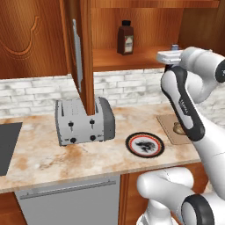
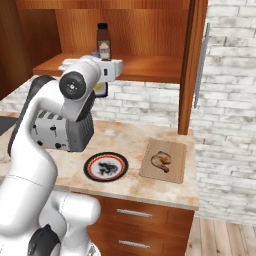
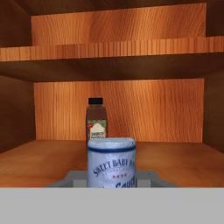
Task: Pick the chicken drumstick from the plate and place it on the cutting board. Then pick the condiment bottle from the cabinet and place it next to the cutting board.
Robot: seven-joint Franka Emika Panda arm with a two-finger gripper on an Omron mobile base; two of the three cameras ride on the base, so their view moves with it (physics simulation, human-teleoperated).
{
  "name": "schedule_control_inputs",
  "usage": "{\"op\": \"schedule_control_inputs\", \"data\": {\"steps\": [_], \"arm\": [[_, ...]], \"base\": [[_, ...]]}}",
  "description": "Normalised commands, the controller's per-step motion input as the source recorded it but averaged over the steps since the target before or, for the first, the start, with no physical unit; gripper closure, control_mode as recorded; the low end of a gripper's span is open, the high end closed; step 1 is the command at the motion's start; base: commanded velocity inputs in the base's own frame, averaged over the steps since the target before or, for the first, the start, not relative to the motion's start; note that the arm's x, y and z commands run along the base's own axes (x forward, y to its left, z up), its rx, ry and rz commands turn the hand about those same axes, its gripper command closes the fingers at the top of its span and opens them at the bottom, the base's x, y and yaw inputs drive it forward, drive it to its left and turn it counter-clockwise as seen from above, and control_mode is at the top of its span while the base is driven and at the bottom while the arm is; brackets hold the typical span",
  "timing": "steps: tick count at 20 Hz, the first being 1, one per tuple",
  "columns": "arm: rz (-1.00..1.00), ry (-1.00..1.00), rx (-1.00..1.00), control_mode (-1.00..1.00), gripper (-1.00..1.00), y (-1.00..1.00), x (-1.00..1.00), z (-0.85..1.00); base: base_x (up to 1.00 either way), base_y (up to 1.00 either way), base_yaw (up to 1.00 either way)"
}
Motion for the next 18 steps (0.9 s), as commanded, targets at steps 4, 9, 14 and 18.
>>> {"op": "schedule_control_inputs", "data": {"steps": [4,9,14,18], "arm": [[0.00,0.00,0.05,-1.00,1.00,0.00,-0.28,-0.17],[0.00,-0.02,0.07,-1.00,1.00,0.00,-0.18,-0.39],[0.00,-0.01,0.05,-1.00,1.00,0.00,-0.18,-0.35],[0.00,0.00,0.01,-1.00,1.00,0.00,-0.23,-0.16]], "base": [[0.00,0.00,0.00],[0.00,0.00,0.00],[0.00,0.00,0.00],[0.00,0.00,0.00]]}}
